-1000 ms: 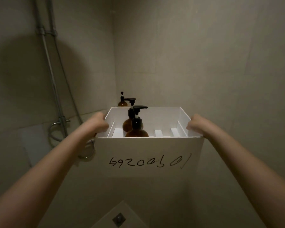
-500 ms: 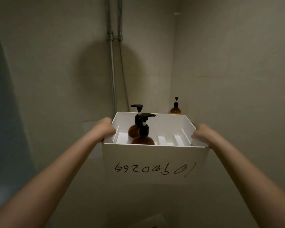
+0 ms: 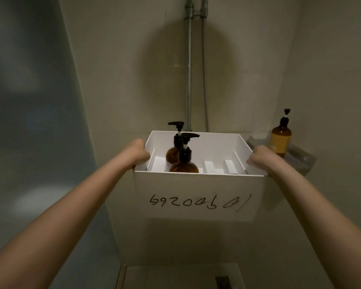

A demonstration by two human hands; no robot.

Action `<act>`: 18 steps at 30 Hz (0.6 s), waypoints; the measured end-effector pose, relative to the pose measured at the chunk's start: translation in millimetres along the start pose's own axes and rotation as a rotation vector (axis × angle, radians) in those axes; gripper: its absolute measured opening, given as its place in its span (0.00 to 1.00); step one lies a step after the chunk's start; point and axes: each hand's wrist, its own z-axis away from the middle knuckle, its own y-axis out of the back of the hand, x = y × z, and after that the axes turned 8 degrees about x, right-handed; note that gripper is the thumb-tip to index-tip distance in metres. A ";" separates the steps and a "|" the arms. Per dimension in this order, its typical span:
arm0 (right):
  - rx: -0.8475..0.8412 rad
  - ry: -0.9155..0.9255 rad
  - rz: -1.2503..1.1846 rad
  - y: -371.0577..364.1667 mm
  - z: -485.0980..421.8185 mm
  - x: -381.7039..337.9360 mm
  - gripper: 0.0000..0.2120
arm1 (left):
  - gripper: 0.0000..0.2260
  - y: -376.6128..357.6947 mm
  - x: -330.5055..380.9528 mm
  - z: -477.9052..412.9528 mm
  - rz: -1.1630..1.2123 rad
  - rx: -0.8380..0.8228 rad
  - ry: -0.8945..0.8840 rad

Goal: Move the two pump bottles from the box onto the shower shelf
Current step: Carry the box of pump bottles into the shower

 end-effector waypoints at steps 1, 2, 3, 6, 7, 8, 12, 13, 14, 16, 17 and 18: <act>-0.012 0.016 0.008 -2.2 -5.2 1.3 0.12 | 0.02 -3.5 0.5 1.0 -0.009 0.006 0.017; -0.022 0.032 0.020 -4.1 -10.1 2.4 0.12 | 0.02 -7.6 0.9 1.9 -0.018 0.009 0.033; -0.029 0.047 0.033 -6.3 -14.9 3.8 0.11 | 0.02 -12.4 1.0 3.6 -0.025 0.011 0.049; -0.042 0.073 0.041 -16.7 -26.8 10.3 0.11 | 0.02 -28.4 -0.3 10.3 -0.032 0.027 0.098; -0.050 0.081 0.044 -21.4 -30.2 13.1 0.11 | 0.02 -33.5 -0.9 12.5 -0.038 0.034 0.116; -0.058 0.092 0.046 -26.0 -33.5 15.6 0.12 | 0.02 -38.7 -2.2 14.2 -0.045 0.040 0.130; -0.110 0.112 0.023 -48.4 -43.2 25.7 0.14 | 0.02 -57.7 -10.7 20.0 -0.043 0.050 0.178; -0.125 0.112 0.013 -55.6 -44.9 29.3 0.15 | 0.03 -63.7 -12.8 21.0 -0.046 0.049 0.189; -0.137 0.110 0.002 -62.7 -46.4 32.8 0.15 | 0.04 -69.3 -15.2 21.1 -0.055 0.052 0.196; -0.156 0.105 -0.014 -79.3 -48.2 40.2 0.16 | 0.05 -81.3 -22.0 20.6 -0.092 0.053 0.207; -0.160 0.103 -0.016 -87.9 -49.0 43.9 0.16 | 0.07 -87.7 -26.6 20.6 -0.112 0.053 0.214; -0.163 0.100 -0.018 -96.5 -50.0 47.5 0.16 | 0.08 -94.7 -31.7 20.3 -0.127 0.050 0.221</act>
